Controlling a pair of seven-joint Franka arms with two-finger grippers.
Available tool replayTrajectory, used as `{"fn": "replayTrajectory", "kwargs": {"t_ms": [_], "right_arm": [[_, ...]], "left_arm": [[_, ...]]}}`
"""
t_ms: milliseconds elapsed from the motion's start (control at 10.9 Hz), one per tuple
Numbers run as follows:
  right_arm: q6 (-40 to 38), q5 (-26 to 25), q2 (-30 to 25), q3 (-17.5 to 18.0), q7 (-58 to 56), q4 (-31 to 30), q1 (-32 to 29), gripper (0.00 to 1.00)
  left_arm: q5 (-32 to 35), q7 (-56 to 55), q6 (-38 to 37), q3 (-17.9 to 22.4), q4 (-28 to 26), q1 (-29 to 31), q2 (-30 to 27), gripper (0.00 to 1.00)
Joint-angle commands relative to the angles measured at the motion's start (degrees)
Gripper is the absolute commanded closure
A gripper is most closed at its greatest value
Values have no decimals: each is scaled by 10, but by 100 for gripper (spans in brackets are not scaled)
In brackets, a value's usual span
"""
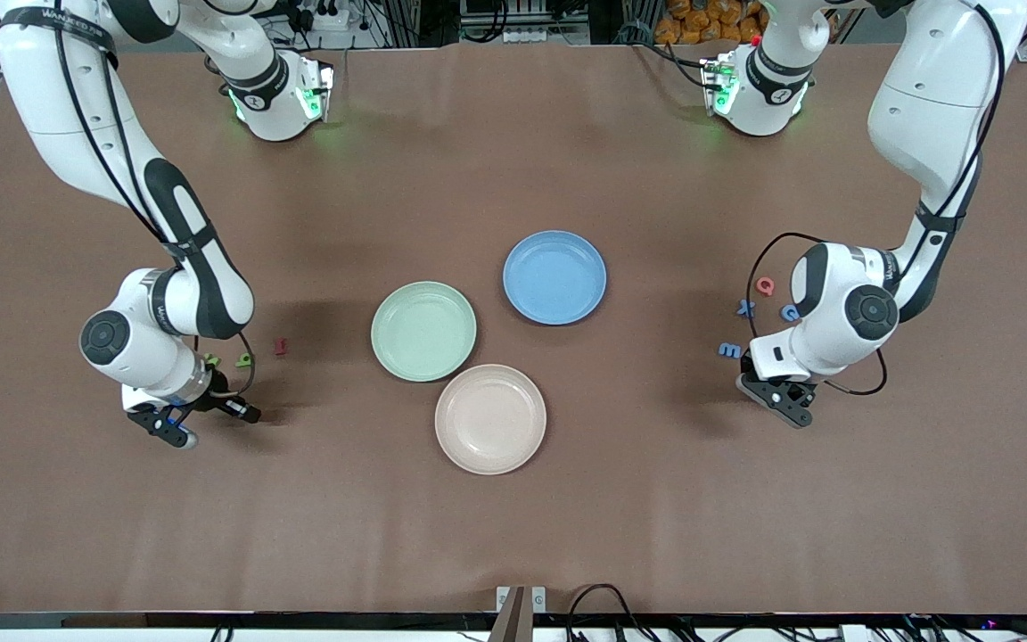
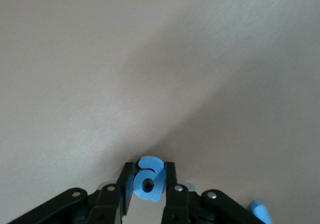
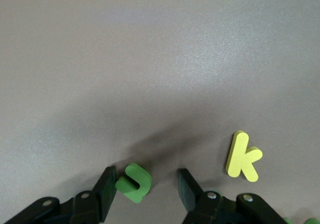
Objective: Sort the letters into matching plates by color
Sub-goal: 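Grasp the blue 'a' with the left gripper while the right gripper grasps green 'u'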
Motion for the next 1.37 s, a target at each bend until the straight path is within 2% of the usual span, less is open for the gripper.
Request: {"fn": "replayTrajectory", "kwargs": {"t_ms": [0, 275, 458, 642, 917, 1191, 1283], "right_arm": [[4, -3, -2, 5, -3, -2, -6, 40], [5, -6, 0, 5, -5, -2, -5, 41], [4, -42, 1, 5, -14, -2, -5, 40], [3, -47, 1, 5, -17, -3, -4, 39], [3, -47, 1, 5, -17, -2, -2, 45], [5, -44, 1, 5, -17, -2, -2, 49], [5, -43, 1, 5, -17, -2, -2, 50]], "left_arm": [[11, -80, -39, 3, -1, -42, -29, 100], [11, -135, -60, 2, 0, -71, -47, 100], [11, -173, -66, 2, 0, -89, -49, 100], [12, -226, -90, 2, -4, -106, -56, 100], [12, -297, -112, -6, -4, -130, -64, 100], [11, -418, -126, -8, -4, -173, -65, 100], [11, -463, -131, -24, -3, -175, -65, 100]]}}
